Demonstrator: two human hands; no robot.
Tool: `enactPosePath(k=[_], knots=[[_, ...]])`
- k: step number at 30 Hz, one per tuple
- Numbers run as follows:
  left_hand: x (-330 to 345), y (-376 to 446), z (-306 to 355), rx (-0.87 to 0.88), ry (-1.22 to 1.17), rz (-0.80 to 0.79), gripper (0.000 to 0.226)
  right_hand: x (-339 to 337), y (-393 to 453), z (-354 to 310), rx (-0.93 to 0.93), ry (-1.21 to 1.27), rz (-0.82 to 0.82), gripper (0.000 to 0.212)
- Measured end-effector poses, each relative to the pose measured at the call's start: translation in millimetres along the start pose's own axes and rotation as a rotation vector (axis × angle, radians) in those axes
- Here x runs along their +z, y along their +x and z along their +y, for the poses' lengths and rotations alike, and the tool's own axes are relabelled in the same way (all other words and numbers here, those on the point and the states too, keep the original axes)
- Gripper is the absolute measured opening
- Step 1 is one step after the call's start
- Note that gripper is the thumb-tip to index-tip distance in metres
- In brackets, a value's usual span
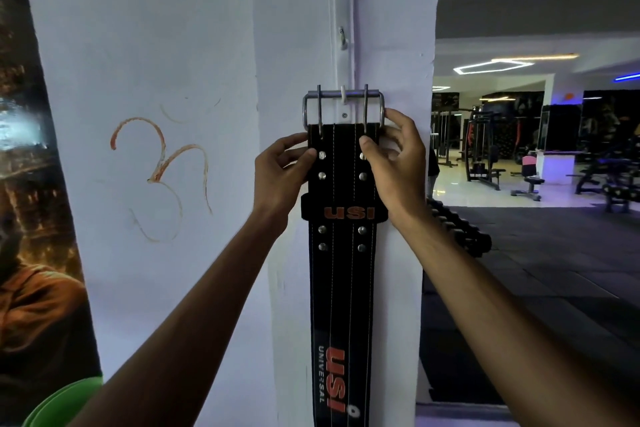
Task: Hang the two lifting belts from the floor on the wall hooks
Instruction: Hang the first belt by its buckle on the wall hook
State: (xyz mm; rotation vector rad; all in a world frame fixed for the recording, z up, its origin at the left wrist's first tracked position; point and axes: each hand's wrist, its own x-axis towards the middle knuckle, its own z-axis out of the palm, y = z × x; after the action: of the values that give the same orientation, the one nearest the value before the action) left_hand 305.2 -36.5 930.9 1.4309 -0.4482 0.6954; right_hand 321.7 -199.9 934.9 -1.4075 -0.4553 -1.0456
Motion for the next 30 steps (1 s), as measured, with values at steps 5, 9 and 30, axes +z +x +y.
enactPosePath(k=[5,9,30], knots=[[-13,-30,-17,-0.028,0.071,-0.007,0.023,-14,-48,7,-0.172,-0.284,0.044,0.04],[-20,-61,-28,0.007,0.167,0.002,0.02,-29,-93,16,-0.29,-0.629,-0.113,0.048],[-227,-482,-140,-0.439,0.859,-0.209,0.037,-80,-548,36,0.219,-0.71,-0.757,0.05]])
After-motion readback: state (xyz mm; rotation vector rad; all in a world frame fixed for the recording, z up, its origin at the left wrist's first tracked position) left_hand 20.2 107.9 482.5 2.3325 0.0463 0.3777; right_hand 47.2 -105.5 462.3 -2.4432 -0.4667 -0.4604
